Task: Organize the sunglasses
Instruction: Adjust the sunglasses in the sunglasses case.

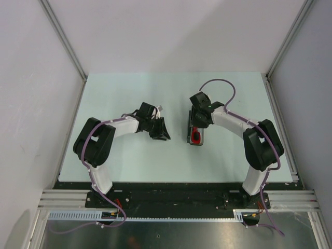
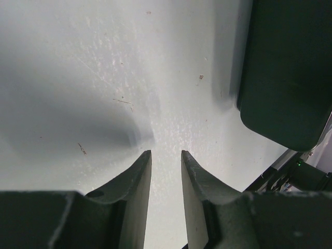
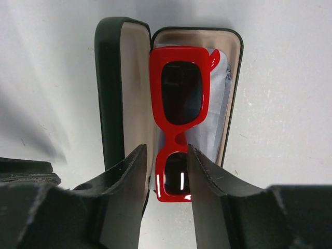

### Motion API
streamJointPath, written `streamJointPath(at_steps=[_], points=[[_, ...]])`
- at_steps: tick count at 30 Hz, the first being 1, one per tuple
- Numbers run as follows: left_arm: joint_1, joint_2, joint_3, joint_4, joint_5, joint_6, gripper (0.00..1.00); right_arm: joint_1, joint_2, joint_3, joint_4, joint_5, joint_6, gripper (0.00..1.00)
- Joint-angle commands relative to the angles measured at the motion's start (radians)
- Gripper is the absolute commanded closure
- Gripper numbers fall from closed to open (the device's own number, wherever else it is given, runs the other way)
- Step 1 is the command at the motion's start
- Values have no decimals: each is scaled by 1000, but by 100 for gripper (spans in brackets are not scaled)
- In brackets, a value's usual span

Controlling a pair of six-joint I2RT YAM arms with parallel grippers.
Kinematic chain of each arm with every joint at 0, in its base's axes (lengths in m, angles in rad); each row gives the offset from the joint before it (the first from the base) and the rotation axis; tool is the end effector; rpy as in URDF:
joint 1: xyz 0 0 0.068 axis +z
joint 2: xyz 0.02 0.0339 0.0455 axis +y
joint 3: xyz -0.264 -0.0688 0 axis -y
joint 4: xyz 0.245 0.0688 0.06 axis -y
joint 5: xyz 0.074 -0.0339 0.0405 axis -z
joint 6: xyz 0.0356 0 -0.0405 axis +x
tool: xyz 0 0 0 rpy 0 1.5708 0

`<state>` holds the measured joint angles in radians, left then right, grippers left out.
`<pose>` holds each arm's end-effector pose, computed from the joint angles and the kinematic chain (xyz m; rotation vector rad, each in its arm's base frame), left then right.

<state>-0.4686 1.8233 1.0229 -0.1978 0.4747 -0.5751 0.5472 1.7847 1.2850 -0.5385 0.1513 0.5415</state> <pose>0.3111 -0.1757 0.1463 0.0486 2.7225 -0.9682 0.3233 0.1907 0.2127 0.0464 2.6029 0.1989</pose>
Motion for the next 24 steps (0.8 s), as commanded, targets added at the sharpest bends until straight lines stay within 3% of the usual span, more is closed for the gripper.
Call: streamJointPath(at_steps=[1, 5, 24], points=[[5, -45, 34, 1, 13, 18, 65, -4, 12, 7, 38, -12, -17, 62], [5, -41, 34, -2, 13, 20, 65, -12, 24, 7, 38, -18, -20, 67], [5, -36, 37, -8, 12, 24, 65, -21, 85, 7, 25, -22, -14, 74]])
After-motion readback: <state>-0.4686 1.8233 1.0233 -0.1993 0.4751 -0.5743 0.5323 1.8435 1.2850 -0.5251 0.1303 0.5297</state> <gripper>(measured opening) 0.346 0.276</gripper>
